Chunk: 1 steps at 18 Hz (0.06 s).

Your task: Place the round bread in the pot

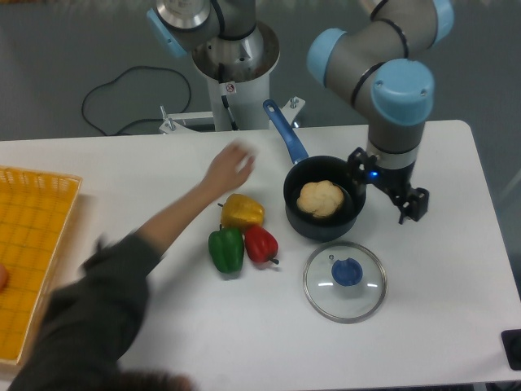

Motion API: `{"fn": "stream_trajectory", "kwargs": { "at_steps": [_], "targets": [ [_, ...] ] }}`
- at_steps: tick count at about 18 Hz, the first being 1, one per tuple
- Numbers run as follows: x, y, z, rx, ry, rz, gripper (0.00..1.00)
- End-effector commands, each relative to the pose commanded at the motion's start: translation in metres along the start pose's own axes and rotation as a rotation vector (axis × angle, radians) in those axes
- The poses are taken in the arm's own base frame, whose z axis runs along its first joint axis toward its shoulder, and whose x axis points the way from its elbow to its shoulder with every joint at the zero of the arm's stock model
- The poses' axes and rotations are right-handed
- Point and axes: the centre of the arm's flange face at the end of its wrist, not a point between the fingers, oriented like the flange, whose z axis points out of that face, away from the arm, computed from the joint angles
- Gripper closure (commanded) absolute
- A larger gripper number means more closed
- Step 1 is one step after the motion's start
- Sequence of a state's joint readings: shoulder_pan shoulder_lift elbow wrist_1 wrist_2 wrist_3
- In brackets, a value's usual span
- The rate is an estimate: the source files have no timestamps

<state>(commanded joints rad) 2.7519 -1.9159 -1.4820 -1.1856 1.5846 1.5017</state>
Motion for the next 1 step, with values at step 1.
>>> {"fn": "stream_trajectory", "kwargs": {
  "at_steps": [1],
  "targets": [
    [-0.0027,0.0025,-0.0042,0.002,0.009,0.002,0.0]
  ]
}}
